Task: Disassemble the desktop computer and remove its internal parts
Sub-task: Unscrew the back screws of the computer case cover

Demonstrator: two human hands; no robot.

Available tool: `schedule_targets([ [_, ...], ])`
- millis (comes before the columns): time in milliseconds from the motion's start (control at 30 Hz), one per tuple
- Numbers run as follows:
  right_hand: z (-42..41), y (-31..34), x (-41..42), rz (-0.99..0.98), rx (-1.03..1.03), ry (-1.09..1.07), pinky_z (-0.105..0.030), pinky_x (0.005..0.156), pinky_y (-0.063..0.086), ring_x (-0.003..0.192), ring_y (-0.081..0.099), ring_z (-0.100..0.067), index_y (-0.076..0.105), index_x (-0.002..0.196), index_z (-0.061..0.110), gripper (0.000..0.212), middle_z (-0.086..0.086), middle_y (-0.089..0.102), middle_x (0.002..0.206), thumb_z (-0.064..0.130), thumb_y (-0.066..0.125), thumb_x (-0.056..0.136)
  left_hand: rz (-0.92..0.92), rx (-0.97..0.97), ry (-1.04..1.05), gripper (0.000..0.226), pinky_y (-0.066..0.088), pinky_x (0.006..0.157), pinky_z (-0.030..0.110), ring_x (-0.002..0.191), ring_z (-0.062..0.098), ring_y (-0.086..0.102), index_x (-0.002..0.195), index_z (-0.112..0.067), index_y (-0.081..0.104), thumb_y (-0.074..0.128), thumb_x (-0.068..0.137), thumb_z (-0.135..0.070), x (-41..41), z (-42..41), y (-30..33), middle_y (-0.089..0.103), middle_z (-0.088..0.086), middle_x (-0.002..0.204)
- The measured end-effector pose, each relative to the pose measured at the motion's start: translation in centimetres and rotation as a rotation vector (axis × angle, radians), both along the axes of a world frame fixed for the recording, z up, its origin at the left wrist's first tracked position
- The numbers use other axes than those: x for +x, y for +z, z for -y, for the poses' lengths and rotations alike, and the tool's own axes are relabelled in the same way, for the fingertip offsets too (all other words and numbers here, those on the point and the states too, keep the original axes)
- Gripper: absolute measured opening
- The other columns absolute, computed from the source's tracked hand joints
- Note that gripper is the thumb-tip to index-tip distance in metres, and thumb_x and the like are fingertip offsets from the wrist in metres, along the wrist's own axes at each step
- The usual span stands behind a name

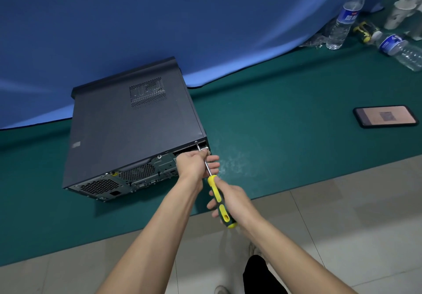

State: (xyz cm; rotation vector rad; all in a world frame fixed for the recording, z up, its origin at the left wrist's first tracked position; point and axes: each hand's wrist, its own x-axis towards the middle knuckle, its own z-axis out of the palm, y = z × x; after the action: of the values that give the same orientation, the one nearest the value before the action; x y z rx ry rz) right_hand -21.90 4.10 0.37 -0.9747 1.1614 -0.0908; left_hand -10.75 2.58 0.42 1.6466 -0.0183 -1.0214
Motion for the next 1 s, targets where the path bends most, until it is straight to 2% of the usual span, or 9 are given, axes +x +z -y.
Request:
schedule_targets([
  [133,0.6,0.5,-0.4,0.082,0.111,0.012,-0.024,0.047,0.044,0.048,0.061,-0.017,0.06,0.085,0.008,0.03,-0.006,0.068,0.069,0.028,0.043,0.099,-0.015,-0.03,0.011,0.024,0.051,0.039,0.024,0.041,0.017,0.062,0.081,0.004,0.054,0.044,0.099,-0.008,-0.1,0.1,0.1,0.066,0.015,0.061],
  [267,0.4,0.2,0.1,-0.037,-0.141,0.02,-0.03,0.062,0.047,0.058,0.058,-0.018,0.054,0.067,0.014,0.025,-0.003,0.065,0.067,0.027,0.065,0.086,-0.062,-0.04,-0.037,0.027,0.052,0.041,0.025,0.046,0.017,0.065,0.085,0.002,0.055,0.039,0.101,-0.013,0.2,-0.3,0.3,0.068,0.015,0.067],
  [367,0.2,0.2,0.4,-0.084,-0.209,-0.039,-0.03,0.06,0.038,0.062,0.049,-0.015,0.046,0.072,0.017,0.032,0.0,0.054,0.068,0.03,0.074,0.076,0.01,0.027,-0.072,0.017,0.047,0.039,0.021,0.041,0.015,0.061,0.087,-0.002,0.057,0.049,0.097,-0.014,0.6,-0.7,0.6,0.069,0.006,0.058],
  [500,0.1,0.7,0.7,0.052,0.008,0.002,-0.027,0.054,0.044,0.054,0.055,-0.018,0.053,0.08,0.012,0.029,-0.005,0.061,0.067,0.039,0.059,0.089,-0.014,-0.005,-0.021,0.025,0.046,0.034,0.021,0.034,0.016,0.056,0.075,0.001,0.05,0.046,0.098,-0.007,0.6,-0.4,1.0,0.061,0.014,0.052],
  [567,0.3,1.1,0.6,0.123,0.137,-0.001,-0.025,0.048,0.047,0.049,0.06,-0.02,0.059,0.088,0.007,0.029,-0.006,0.066,0.065,0.034,0.05,0.095,-0.045,-0.037,0.011,0.032,0.047,0.036,0.022,0.035,0.017,0.056,0.071,0.0,0.049,0.04,0.101,-0.009,0.3,-0.2,0.9,0.059,0.016,0.056],
  [733,0.5,0.7,0.7,0.092,-0.02,-0.002,-0.02,0.048,0.047,0.046,0.059,-0.014,0.056,0.081,0.005,0.018,-0.006,0.063,0.062,0.02,0.063,0.09,-0.029,0.011,-0.054,0.017,0.047,0.039,0.023,0.04,0.014,0.06,0.084,-0.002,0.056,0.049,0.096,-0.012,0.7,-0.8,0.8,0.066,0.006,0.054],
  [833,0.4,0.6,0.8,0.072,-0.019,-0.022,-0.022,0.048,0.045,0.045,0.055,-0.013,0.051,0.082,0.009,0.024,-0.005,0.059,0.062,0.024,0.069,0.085,0.014,0.048,-0.061,0.014,0.045,0.035,0.021,0.037,0.014,0.057,0.083,0.002,0.057,0.054,0.094,-0.007,0.9,-0.8,1.0,0.063,0.011,0.059],
  [933,0.4,1.0,0.9,0.108,0.112,0.049,-0.023,0.046,0.046,0.047,0.059,-0.017,0.054,0.087,0.009,0.027,-0.006,0.064,0.066,0.035,0.055,0.093,-0.028,0.021,-0.029,0.024,0.049,0.036,0.024,0.037,0.017,0.058,0.077,0.003,0.054,0.044,0.098,-0.004,0.6,-0.4,0.9,0.06,0.019,0.066],
  [1000,0.7,1.1,0.7,0.126,0.129,0.056,-0.024,0.049,0.048,0.049,0.062,-0.021,0.058,0.09,0.006,0.026,-0.008,0.068,0.067,0.03,0.048,0.096,-0.048,0.004,-0.028,0.024,0.052,0.04,0.026,0.041,0.018,0.061,0.081,0.003,0.055,0.041,0.099,-0.005,0.6,-0.5,0.8,0.062,0.019,0.067],
])
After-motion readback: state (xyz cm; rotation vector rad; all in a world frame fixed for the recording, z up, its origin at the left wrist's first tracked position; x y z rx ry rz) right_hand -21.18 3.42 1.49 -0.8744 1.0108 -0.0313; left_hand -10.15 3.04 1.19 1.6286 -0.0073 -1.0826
